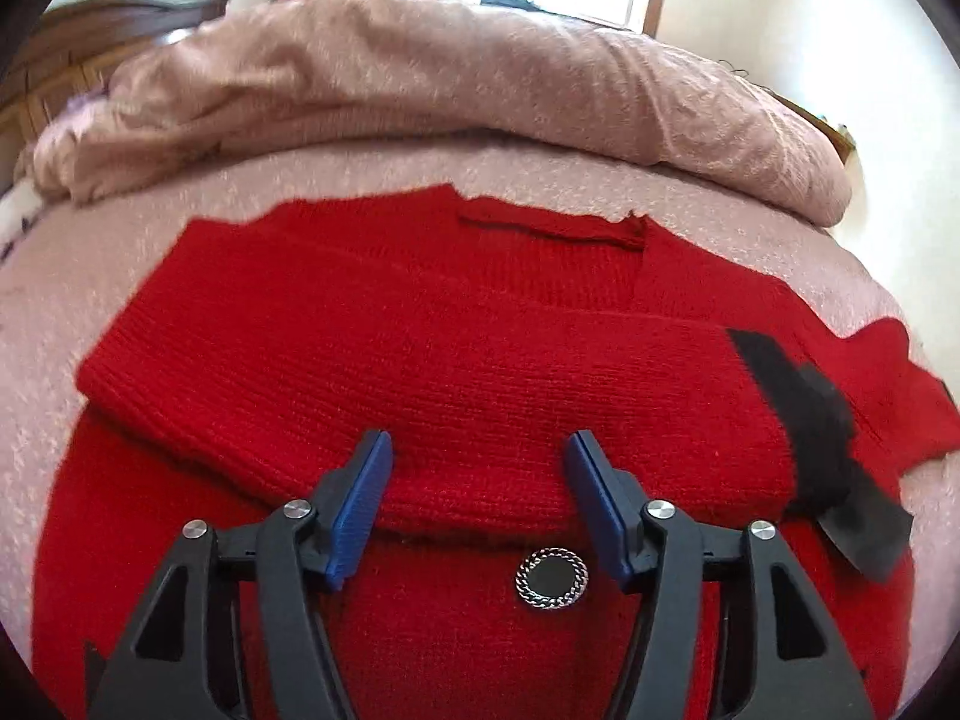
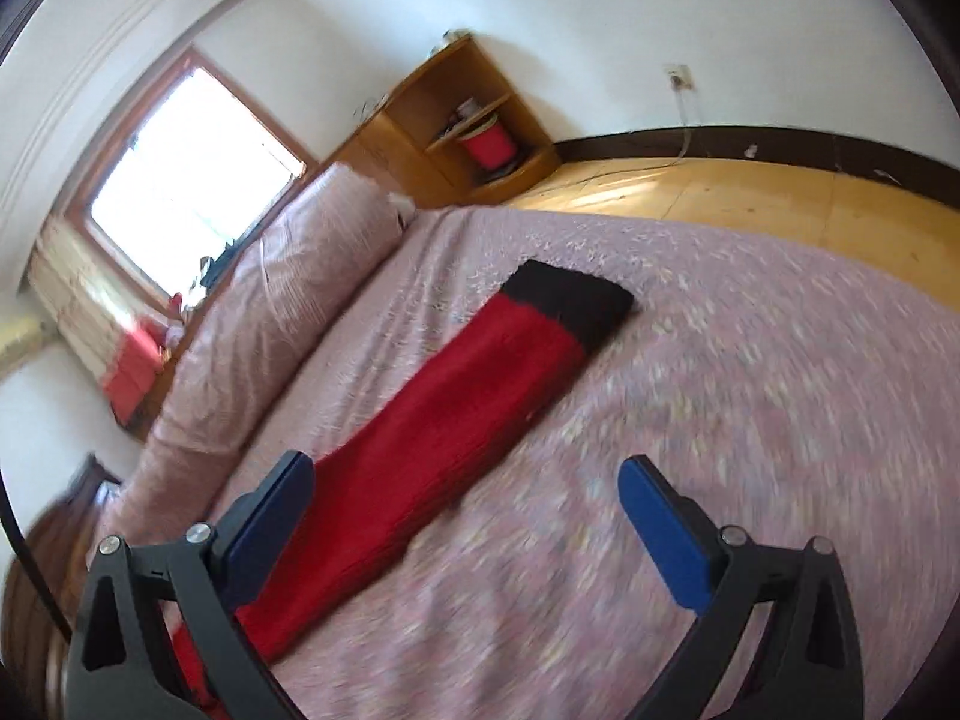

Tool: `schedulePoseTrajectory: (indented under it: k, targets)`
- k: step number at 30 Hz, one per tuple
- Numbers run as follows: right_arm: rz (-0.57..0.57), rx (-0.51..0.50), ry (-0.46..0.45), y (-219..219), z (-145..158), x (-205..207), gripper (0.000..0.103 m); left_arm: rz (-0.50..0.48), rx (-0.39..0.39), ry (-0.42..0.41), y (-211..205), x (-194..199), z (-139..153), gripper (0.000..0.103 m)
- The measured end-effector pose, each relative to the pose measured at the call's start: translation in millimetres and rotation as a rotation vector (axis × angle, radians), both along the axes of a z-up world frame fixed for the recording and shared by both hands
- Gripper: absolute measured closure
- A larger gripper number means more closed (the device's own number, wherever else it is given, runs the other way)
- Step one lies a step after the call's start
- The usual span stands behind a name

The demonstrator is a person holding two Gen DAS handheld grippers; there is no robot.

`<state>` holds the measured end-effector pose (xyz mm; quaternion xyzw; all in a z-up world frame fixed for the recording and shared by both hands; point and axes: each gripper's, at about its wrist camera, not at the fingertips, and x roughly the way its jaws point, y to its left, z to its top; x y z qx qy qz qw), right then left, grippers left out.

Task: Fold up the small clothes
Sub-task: 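Grasp the black cuff of the other sleeve with the right tool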

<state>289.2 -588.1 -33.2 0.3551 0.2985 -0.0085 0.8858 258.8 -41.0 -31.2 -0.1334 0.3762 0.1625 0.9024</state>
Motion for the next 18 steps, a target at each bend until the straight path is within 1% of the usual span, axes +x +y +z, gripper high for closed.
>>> schedulePoseTrajectory:
  k: [2,4,6,7,10,12,13,15,18]
  targets:
    - [0.001,0.027,0.02,-12.4,-6.0,14.3,0.0,-0.006,0.004,0.012,-0.8,1.9,-2.5,0.044]
    - [-0.022,0.081,0.037,-24.0,-14.4,24.8,0.0,-0.005,0.004,0.009,-1.4,1.4,-2.6,0.043]
    - [-0.028,0.109,0.094,-32.8,-28.4,35.2,0.001,-0.003,0.017,0.015,-3.6,2.8,-3.4,0.043]
    - [-0.019,0.093,0.094,-33.7,-32.0,40.0,0.001,-0.002,0.029,0.021,-5.2,3.6,-3.4,0.043]
    - [0.006,0.009,0.097,-26.4,-30.3,50.5,0.001,0.005,0.082,0.047,-12.9,7.3,-4.4,0.042]
    - [0.012,-0.018,0.08,-26.5,-31.6,58.8,0.001,0.006,0.096,0.051,-14.4,7.9,-4.2,0.042]
    - [0.005,-0.015,0.065,-29.3,-33.3,62.2,0.001,0.005,0.088,0.047,-13.2,7.4,-4.3,0.042]
    - [-0.025,0.023,0.026,-39.7,-34.7,69.3,0.001,0.004,0.069,0.039,-10.5,6.5,-4.5,0.042]
    - [-0.067,0.064,-0.005,-47.2,-35.7,77.7,0.001,0.004,0.067,0.037,-10.8,6.1,-4.3,0.041]
